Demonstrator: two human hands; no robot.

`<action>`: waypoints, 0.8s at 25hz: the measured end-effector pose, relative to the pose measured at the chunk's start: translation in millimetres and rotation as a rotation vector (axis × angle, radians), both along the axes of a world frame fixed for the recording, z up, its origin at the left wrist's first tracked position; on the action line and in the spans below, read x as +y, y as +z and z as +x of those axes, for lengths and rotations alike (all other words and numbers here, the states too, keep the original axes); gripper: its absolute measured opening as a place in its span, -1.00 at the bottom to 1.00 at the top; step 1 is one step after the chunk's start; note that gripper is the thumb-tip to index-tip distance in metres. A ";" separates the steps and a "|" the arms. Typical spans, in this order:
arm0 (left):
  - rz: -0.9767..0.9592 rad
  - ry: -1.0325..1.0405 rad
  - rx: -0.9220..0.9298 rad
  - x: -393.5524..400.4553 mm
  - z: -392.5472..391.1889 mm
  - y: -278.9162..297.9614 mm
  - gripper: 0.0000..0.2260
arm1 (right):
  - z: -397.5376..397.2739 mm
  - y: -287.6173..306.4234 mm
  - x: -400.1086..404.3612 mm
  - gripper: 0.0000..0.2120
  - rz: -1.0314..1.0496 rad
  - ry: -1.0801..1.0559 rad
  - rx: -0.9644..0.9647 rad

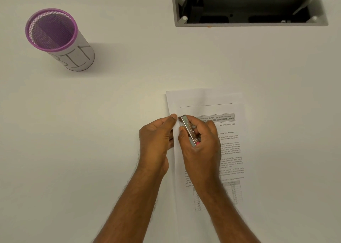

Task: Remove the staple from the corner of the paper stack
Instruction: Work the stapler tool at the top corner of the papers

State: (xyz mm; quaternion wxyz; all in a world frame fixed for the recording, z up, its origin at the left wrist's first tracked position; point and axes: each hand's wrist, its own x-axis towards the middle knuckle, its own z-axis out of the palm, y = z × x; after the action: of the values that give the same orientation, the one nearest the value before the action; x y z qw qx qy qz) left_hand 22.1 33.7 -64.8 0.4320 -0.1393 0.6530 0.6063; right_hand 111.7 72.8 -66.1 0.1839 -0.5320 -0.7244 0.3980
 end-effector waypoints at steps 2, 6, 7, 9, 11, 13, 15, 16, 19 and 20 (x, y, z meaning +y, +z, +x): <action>-0.029 0.007 0.020 0.9 0.2 -0.3 -0.89 | -3.5 3.1 -2.9 -0.64 0.034 -0.003 -0.020; -0.063 0.009 0.077 3.7 1.4 -1.4 -0.86 | -11.1 5.1 -6.6 -0.64 0.052 -0.017 -0.078; -0.075 0.006 0.098 4.5 1.9 -1.7 -0.84 | -12.5 4.8 -7.2 -0.66 0.059 -0.017 -0.096; -0.093 0.005 0.140 6.4 3.8 -2.1 -0.82 | -14.5 4.8 -7.9 -0.68 0.061 -0.025 -0.127; -0.088 0.018 0.171 7.9 5.9 -2.3 -0.80 | -16.7 4.8 -8.4 -0.68 0.063 -0.033 -0.152; -0.084 0.022 0.195 8.8 7.5 -2.6 -0.80 | -18.5 5.2 -9.1 -0.69 0.056 -0.039 -0.163; -0.090 0.026 0.207 8.8 8.4 -3.1 -0.82 | -19.4 5.3 -9.9 -0.70 0.048 -0.051 -0.161; -0.091 0.026 0.209 8.5 8.8 -3.1 -0.84 | -19.6 5.1 -10.6 -0.71 0.045 -0.058 -0.161; -0.097 0.011 0.223 7.9 10.2 -1.2 -0.85 | -20.4 4.0 -11.7 -0.72 0.041 -0.078 -0.162; -0.098 0.007 0.229 7.6 10.6 -0.7 -0.85 | -21.2 3.5 -12.0 -0.71 0.040 -0.084 -0.165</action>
State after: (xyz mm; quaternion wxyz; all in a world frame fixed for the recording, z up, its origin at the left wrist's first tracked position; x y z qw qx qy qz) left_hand 32.7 41.3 -65.5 0.3450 -0.0925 0.7264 0.5871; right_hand 90.5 60.8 -62.5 0.1505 -0.5891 -0.7219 0.3304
